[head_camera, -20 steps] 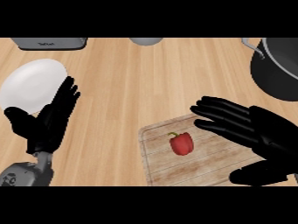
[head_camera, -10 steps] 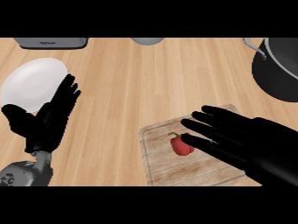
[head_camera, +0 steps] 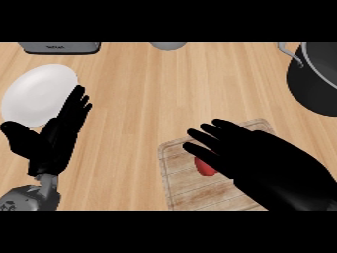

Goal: Pick the bell pepper from the cutting board and place it in the pot

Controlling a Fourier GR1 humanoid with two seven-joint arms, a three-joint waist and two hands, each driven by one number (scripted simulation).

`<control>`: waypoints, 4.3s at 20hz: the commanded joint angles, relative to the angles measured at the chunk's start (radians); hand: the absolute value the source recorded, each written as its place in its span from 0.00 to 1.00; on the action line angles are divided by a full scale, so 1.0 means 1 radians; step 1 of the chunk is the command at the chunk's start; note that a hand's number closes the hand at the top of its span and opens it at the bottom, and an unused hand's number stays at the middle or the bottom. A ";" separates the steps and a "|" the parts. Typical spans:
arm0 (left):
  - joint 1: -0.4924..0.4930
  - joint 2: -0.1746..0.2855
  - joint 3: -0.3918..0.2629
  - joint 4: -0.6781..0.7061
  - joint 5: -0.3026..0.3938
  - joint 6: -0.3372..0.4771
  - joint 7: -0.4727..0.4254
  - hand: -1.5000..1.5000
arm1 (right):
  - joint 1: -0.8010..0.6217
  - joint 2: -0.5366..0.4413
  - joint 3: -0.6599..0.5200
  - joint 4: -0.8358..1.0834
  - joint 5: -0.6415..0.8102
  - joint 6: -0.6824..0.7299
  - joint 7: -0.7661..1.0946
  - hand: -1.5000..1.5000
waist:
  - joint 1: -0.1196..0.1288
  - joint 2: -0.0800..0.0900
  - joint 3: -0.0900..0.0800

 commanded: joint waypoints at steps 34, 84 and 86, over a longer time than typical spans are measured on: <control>-0.009 -0.087 0.145 0.013 -0.083 -0.154 0.042 0.50 | 0.236 0.289 0.174 0.263 0.674 -0.095 -0.062 0.00 | -0.004 0.002 0.001; 0.040 -0.172 0.213 -0.015 -0.159 -0.161 0.054 0.50 | 0.303 0.251 -0.925 0.557 0.751 -0.507 0.175 1.00 | -0.080 -0.002 0.002; 0.074 -0.190 0.170 -0.061 -0.180 -0.160 0.051 0.50 | 0.287 0.180 -0.999 0.492 0.696 -0.468 0.157 1.00 | -0.046 -0.007 0.001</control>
